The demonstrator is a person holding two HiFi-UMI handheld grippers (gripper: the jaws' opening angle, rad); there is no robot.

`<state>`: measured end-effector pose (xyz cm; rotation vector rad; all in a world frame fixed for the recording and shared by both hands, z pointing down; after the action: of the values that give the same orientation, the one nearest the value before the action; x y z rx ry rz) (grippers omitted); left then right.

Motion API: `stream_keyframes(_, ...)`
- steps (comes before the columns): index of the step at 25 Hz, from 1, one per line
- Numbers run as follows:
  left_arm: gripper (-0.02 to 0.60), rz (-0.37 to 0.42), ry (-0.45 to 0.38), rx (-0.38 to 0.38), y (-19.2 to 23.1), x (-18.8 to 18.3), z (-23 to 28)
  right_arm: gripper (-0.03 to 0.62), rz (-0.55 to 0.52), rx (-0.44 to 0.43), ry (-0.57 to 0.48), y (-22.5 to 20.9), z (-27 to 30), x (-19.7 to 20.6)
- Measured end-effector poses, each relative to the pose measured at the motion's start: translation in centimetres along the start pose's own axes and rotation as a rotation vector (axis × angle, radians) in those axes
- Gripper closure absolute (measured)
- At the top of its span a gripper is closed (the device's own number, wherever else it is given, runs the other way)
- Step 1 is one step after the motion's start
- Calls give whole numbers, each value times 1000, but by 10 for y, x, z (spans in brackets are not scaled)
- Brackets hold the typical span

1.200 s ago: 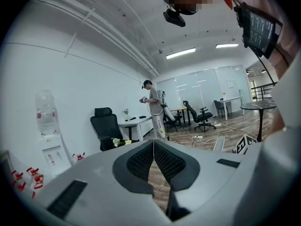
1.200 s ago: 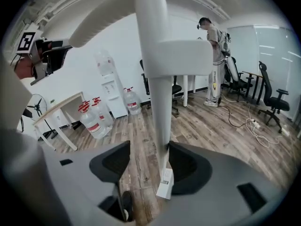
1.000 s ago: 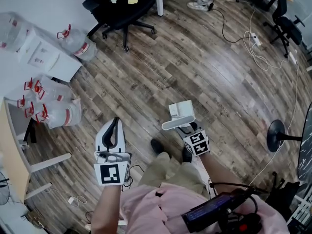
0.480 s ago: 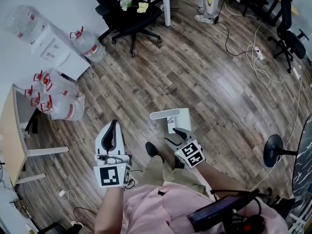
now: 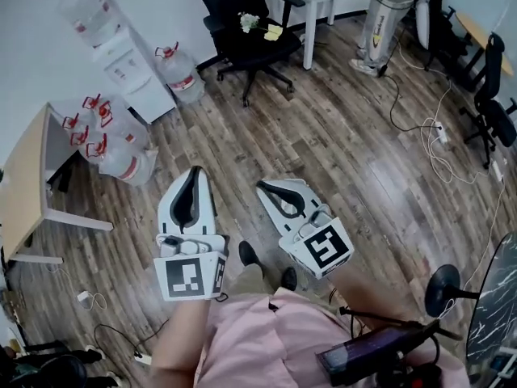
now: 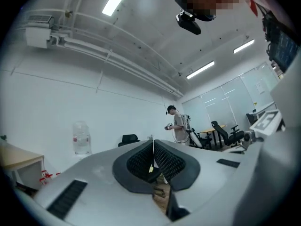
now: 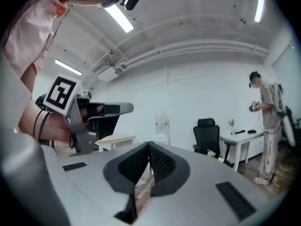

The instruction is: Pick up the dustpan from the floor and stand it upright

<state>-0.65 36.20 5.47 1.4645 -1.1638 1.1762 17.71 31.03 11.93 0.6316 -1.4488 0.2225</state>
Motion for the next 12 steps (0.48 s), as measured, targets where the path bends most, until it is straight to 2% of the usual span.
stream_keyframes(4,566,62,-45,-29,-4,-28,4,594,-48,65,-15,-18,13,-47)
stream_keyframes(9,566,27,-50,-101,-2,-47,-1,594,-99,113,-39,-20,23,-68)
stream_keyframes(12,566,28,-49,-118,3,-50,-5,594,-108,124,-40,-18,27,-71)
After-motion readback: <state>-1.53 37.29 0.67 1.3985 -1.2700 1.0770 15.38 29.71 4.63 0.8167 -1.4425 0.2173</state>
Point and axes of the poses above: the fingertips, and each gripper's own axes: z forward along the fingers, y to its left, x out of its underside, the point moved 10 cm from there along -z, backward along the fingers, and after that the axes turned 14 degrees about -z, right-handed, at the moved point
